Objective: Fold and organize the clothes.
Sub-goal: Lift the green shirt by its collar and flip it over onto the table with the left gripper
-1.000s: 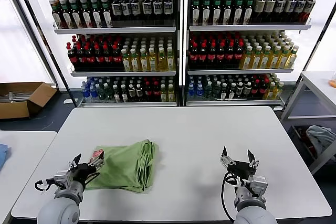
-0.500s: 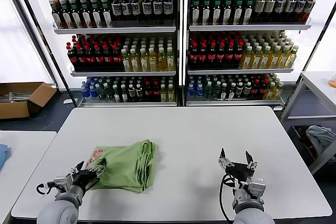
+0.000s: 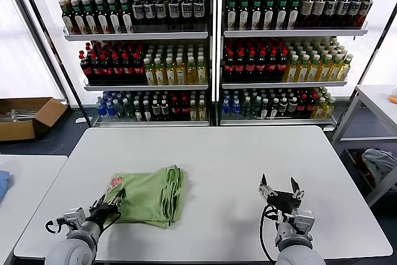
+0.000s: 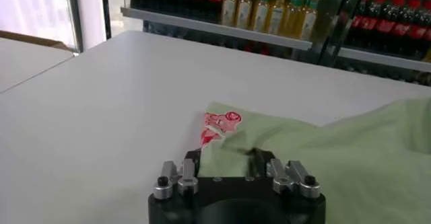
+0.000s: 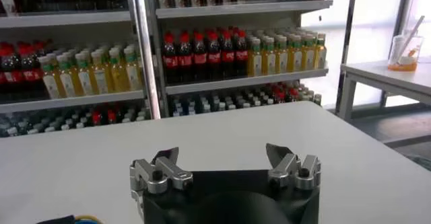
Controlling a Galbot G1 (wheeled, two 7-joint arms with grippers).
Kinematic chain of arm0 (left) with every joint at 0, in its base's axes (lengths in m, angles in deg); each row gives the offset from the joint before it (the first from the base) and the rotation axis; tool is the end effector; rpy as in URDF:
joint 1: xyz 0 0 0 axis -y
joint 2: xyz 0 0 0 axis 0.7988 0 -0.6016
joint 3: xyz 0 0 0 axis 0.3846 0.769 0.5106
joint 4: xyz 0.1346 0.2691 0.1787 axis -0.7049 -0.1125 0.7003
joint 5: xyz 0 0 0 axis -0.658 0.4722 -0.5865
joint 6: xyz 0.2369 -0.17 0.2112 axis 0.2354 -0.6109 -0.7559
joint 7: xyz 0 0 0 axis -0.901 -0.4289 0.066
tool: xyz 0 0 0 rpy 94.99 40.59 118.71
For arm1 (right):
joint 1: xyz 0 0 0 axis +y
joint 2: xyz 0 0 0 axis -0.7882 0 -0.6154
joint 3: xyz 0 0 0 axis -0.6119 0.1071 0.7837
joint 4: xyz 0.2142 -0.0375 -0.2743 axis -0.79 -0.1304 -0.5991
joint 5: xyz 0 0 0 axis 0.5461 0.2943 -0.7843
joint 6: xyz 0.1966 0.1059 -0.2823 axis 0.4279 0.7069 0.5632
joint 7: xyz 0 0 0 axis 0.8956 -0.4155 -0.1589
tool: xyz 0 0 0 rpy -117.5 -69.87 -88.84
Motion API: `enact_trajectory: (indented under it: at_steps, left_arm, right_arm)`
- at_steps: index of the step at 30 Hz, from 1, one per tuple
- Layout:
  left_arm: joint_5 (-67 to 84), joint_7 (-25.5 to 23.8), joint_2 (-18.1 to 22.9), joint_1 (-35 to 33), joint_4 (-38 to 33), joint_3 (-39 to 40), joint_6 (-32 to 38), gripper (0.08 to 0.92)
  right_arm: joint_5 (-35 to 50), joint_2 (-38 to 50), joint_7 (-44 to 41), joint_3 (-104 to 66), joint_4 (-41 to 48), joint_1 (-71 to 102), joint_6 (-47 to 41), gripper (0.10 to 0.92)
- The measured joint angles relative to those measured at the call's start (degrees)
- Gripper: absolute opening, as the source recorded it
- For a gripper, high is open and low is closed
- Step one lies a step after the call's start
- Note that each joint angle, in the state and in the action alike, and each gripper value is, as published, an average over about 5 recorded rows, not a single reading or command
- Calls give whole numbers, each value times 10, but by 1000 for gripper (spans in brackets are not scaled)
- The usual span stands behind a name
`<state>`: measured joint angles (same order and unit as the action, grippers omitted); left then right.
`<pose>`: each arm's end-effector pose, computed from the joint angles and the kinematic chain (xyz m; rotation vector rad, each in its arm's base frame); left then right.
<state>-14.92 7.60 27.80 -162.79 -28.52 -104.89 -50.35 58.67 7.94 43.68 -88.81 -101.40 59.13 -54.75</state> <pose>0.2501 0.1185 -0.3151 0.0378 -2.5656 0.2428 0.2178 0.0084 -0.2460 -0.2177 -2.8522 -0.0706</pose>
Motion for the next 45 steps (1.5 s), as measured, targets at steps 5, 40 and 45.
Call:
enact_trajectory:
  at_steps: [5, 40, 45]
  left_arm:
    - [3, -1, 2, 0, 0, 1, 0, 324]
    - [22, -32, -264, 2, 44, -217, 27, 114]
    - [5, -34, -245, -1, 0, -165, 24, 114]
  right_arm:
    - [1, 0, 0, 0, 1, -5, 0, 823]
    - [7, 4, 6, -3, -1, -8, -4, 823]
    - [4, 4, 6, -14, -4, 3, -3, 823]
